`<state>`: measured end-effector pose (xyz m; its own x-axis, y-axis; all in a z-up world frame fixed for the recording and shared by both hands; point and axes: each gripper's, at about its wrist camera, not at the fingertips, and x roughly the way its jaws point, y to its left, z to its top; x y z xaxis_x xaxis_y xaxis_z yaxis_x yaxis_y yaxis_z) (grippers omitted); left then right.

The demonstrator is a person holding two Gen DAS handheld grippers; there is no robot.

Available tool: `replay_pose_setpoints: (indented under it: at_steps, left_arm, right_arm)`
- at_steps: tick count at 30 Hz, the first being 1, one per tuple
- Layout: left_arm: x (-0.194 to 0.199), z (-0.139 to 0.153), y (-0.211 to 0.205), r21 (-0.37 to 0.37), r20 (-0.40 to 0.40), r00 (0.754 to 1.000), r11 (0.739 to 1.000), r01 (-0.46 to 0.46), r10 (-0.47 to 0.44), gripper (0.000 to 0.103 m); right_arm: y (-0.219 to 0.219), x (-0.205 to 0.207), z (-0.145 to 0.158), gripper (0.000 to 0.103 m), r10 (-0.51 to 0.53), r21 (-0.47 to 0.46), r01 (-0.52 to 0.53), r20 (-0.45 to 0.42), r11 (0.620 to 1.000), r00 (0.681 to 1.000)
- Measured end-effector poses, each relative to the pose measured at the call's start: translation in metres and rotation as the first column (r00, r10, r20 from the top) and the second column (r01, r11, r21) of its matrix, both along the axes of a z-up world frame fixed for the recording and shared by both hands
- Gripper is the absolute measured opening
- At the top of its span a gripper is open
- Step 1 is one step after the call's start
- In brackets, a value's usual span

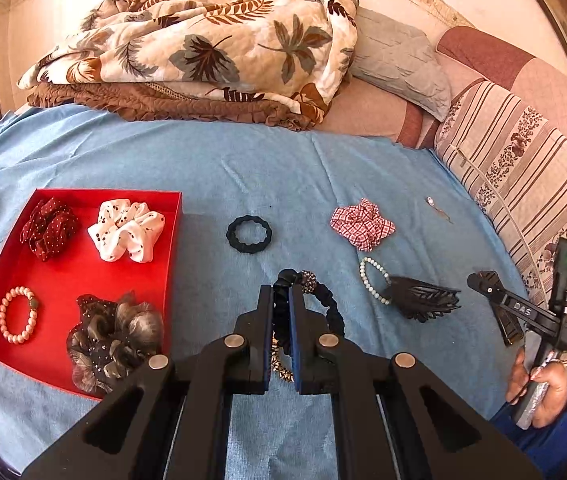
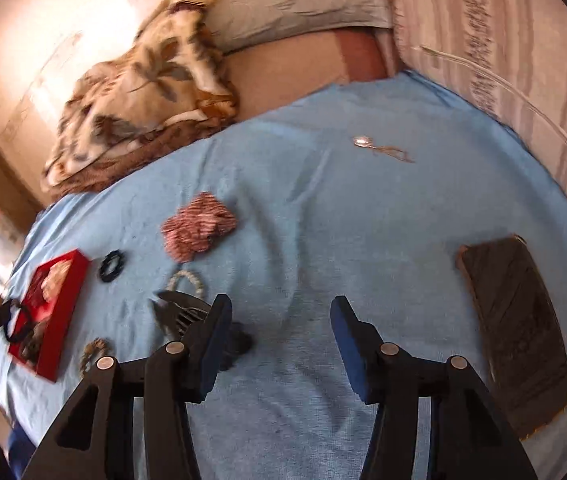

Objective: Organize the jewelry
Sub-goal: 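Lift the hair ties and claw clip and carry both toward the red tray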

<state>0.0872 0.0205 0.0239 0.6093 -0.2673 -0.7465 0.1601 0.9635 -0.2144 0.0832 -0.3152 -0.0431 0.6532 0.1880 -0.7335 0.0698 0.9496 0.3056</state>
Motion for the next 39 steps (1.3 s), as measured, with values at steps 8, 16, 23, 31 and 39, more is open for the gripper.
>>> replay_pose_setpoints:
  at_steps: [8, 16, 23, 31, 39]
  left_arm:
    - [0.002, -0.012, 0.002, 0.004, -0.025, 1.0, 1.0, 0.0, 0.0, 0.007]
    - [0.004, -0.02, 0.008, 0.013, -0.04, 0.999, 1.0, -0.011, 0.011, 0.007]
    - [-0.006, -0.013, 0.021, 0.011, -0.02, 0.999, 1.0, -0.029, 0.029, 0.007]
    - [-0.024, 0.006, 0.055, 0.004, 0.017, 0.997, 0.997, -0.077, 0.077, 0.007]
    - [-0.027, 0.023, 0.128, 0.009, 0.046, 0.978, 0.979, -0.206, 0.205, 0.007]
  right_arm:
    - [0.045, 0.01, -0.014, 0.079, 0.26, -0.07, -0.26, -0.017, 0.963, 0.966]
    - [0.075, 0.03, -0.025, 0.06, 0.345, -0.162, -0.349, -0.053, 0.923, 0.937]
    - [0.085, 0.013, -0.025, 0.007, 0.361, -0.144, -0.372, -0.095, 0.917, 0.928]
    - [0.084, -0.012, 0.014, 0.005, 0.308, -0.107, -0.306, -0.003, 0.946, 0.951]
    - [0.133, -0.01, 0.066, 0.005, 0.383, -0.08, -0.376, 0.096, 0.923, 0.919]
